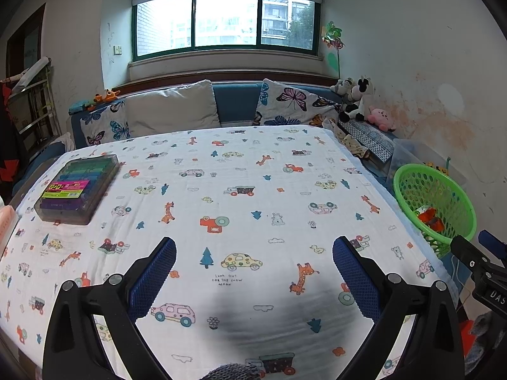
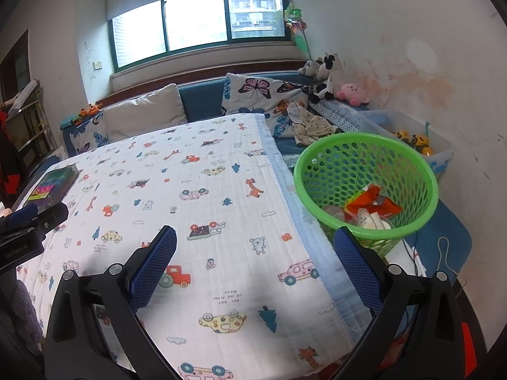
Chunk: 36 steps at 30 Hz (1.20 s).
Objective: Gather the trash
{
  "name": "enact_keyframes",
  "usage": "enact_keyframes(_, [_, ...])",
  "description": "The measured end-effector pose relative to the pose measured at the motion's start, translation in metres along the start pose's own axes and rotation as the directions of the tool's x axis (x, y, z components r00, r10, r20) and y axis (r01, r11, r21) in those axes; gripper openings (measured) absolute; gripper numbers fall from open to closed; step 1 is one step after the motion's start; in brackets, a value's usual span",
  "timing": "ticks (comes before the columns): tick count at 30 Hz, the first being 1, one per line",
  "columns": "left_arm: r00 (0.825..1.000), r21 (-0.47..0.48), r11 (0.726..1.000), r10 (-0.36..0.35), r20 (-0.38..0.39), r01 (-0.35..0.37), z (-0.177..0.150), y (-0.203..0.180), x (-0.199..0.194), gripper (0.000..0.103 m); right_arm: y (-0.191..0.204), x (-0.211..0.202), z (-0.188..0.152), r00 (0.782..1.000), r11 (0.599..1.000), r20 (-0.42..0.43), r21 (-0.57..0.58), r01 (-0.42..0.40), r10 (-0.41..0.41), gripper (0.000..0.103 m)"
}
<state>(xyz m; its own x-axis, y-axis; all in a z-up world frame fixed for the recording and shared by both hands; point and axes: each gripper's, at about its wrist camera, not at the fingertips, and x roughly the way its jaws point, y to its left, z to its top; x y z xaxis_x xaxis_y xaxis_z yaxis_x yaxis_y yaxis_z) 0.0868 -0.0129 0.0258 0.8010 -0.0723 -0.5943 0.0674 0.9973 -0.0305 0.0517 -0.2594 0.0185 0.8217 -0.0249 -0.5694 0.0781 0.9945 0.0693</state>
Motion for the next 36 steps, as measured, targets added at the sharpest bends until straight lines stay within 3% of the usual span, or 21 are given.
enact_keyframes(36, [1.0, -0.004, 1.0, 0.0, 0.0, 0.0, -0.004, -0.0022, -0.0017, 0.096, 0.0001, 0.0017, -0.002, 1.0, 1.0, -0.007, -0.001, -0.009, 0.009, 0.099])
